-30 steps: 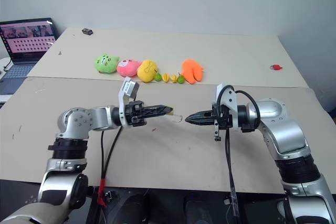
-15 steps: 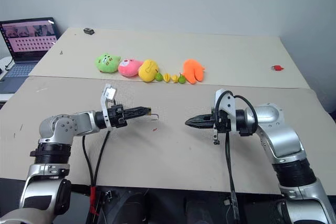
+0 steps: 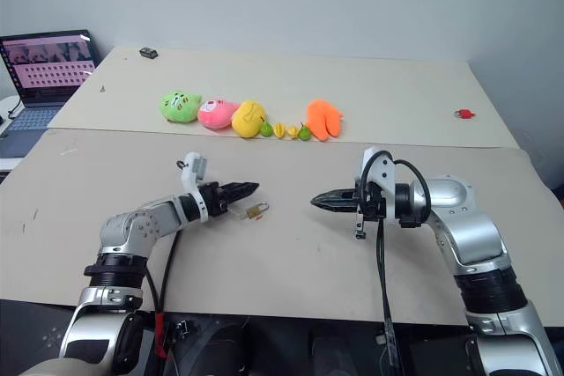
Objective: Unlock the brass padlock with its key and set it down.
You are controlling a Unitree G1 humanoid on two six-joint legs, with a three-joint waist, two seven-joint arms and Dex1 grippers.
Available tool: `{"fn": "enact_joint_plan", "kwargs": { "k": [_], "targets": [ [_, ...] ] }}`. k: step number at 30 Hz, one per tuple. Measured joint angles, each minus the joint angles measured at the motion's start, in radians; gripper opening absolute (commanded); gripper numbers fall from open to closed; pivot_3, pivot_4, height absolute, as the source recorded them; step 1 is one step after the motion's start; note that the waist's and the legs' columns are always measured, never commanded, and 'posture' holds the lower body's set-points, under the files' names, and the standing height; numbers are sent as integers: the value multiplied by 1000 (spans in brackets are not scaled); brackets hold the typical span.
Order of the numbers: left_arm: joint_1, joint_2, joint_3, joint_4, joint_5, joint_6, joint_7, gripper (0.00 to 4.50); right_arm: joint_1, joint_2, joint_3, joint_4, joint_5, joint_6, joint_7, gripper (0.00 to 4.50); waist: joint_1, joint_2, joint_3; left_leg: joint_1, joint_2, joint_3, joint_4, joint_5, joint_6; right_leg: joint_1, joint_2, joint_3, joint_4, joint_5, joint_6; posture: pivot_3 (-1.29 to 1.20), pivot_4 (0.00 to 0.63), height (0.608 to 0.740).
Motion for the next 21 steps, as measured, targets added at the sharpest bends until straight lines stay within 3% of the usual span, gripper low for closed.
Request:
{"fn": "enact_joint_plan", "kwargs": {
  "k": [9, 15, 21],
  "targets": [
    [95, 51, 54, -155, 62, -97, 70, 3311, 19, 18, -5, 0, 0, -1, -38, 0, 2, 0, 0, -1, 0, 0, 0, 0, 0, 0, 0, 0, 0, 0, 0, 0, 150, 717],
    [184, 42, 139, -290, 63, -97, 203, 3311, 46, 64, -65, 74, -26, -64, -153, 0, 4, 0, 0, -1, 0, 0, 0, 0, 0, 0, -1, 0, 0, 3, -4, 0, 150, 717],
    [349, -7, 218, -380, 93, -166, 339, 3311, 89, 203, -343, 243, 63, -85, -402, 0, 6, 0, 0, -1, 0, 0, 0, 0, 0, 0, -1, 0, 0, 5, -7, 0, 150, 717]
  ]
}}
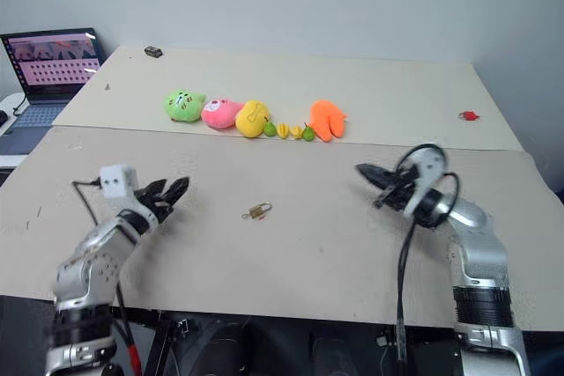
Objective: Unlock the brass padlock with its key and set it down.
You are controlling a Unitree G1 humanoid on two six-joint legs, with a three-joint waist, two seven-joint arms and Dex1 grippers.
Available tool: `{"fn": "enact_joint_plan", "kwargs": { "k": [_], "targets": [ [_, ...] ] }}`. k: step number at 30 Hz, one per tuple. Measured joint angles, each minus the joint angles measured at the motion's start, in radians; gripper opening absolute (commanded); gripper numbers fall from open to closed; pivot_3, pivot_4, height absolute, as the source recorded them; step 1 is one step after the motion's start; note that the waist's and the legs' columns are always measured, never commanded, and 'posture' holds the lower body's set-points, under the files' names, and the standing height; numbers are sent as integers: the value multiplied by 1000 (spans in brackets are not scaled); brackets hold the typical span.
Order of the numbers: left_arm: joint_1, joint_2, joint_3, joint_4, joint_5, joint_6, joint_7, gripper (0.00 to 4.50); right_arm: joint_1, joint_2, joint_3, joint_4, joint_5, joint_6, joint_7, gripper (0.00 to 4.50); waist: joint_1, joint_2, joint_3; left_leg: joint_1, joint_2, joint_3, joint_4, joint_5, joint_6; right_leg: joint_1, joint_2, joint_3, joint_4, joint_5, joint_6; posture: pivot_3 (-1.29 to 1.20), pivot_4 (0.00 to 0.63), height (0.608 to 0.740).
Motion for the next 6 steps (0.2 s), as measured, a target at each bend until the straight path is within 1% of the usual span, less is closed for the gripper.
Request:
{"fn": "enact_joint_plan", "kwargs": {
  "k": [2, 4, 6],
  "targets": [
    [41, -1, 33, -4, 22, -46, 34, 3311, 19, 21, -62, 21, 34, 16, -52, 0, -1, 0, 0, 1, 0, 0, 0, 0, 0, 0, 0, 0, 0, 0, 0, 0, 150, 717],
    [58, -1, 38, -11, 36, -74, 44, 3311, 34, 33, -66, 21, 49, 27, -58, 0, -2, 0, 0, 1, 0, 0, 0, 0, 0, 1, 0, 0, 0, 0, 0, 0, 150, 717],
    [95, -11, 38, -33, 62, -130, 60, 3311, 52, 73, -48, 16, 58, 50, -66, 0, -9, 0, 0, 2, 0, 1, 0, 0, 0, 1, 0, 1, 0, 0, 0, 0, 150, 717]
  ]
}}
